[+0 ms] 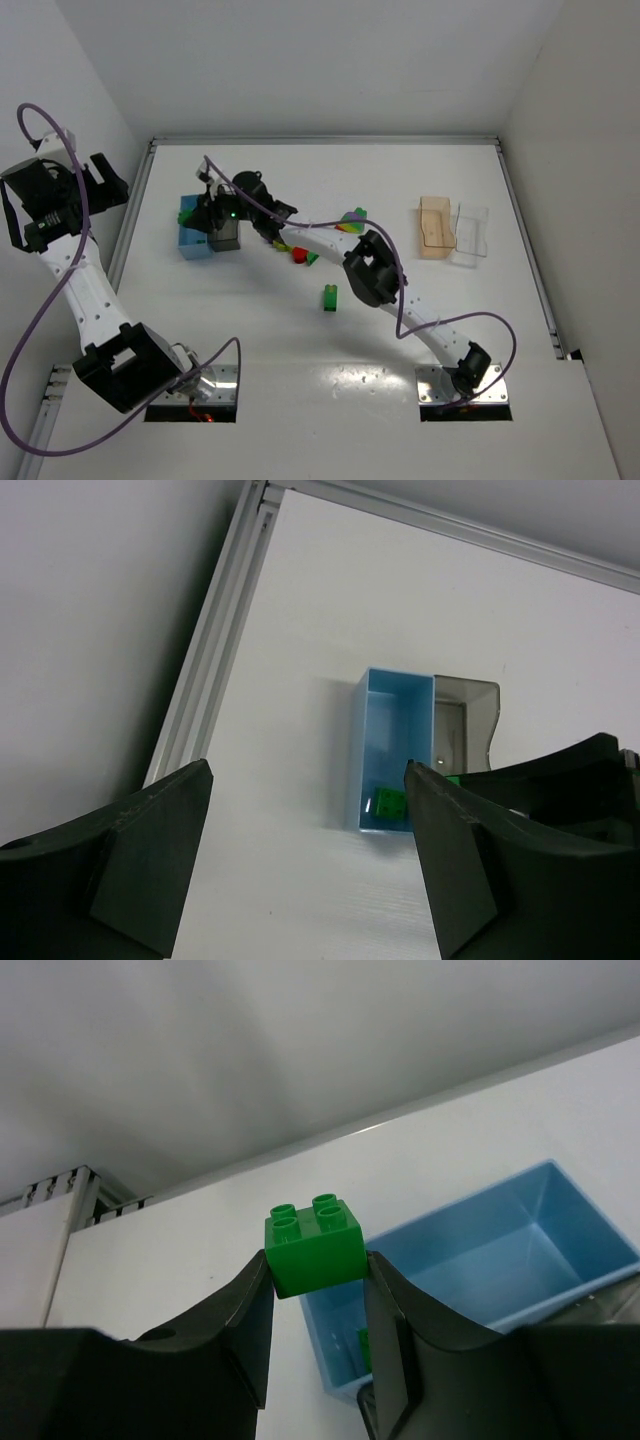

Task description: Sort the legos into containers by color

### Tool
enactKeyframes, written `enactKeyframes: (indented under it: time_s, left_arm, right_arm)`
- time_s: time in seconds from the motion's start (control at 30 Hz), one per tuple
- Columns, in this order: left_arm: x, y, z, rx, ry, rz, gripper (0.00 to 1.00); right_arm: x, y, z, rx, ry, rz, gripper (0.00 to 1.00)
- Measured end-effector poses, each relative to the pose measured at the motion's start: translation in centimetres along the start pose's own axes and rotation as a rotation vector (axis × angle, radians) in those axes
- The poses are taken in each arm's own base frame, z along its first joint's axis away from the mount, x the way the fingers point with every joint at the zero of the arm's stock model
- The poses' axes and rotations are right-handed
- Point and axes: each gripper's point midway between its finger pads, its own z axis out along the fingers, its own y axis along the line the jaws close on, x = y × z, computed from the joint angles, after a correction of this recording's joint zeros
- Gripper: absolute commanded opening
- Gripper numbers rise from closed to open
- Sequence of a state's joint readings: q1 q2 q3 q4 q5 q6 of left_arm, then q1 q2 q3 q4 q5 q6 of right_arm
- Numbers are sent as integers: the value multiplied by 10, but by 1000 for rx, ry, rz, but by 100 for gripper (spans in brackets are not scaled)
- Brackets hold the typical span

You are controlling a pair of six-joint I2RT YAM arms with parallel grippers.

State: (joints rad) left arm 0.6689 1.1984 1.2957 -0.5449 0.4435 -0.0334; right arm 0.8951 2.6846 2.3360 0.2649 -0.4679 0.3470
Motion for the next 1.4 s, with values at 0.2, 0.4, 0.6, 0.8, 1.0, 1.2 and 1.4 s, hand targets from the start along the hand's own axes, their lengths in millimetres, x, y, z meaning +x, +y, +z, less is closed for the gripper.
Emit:
enactKeyframes:
  time_s: [0.2, 0.4, 0.6, 0.8, 1.0, 1.2, 1.4]
  left_arm:
    - [2, 5, -2, -3, 4, 6, 84]
    - [2, 10, -4, -8, 2, 11, 84]
    - [6, 8, -2, 8, 20, 3, 84]
    - [12, 9, 2, 16, 41, -8, 85]
    - [13, 9, 3, 19, 47, -11, 85]
    - [13, 7, 3, 28, 47, -9, 85]
    - [15, -3, 3, 91, 46, 7, 85]
  right_arm:
    - [20, 3, 13, 18, 14, -24, 2]
    - [42, -14, 15, 87, 35, -30, 3]
    - [50, -27, 14, 138, 46, -49, 27]
    - [54, -30, 13, 148, 59, -56, 46]
    - [51, -31, 14, 156, 52, -67, 59]
    - [41, -33, 17, 186, 27, -102, 67]
    - [36, -39, 13, 214, 37, -134, 67]
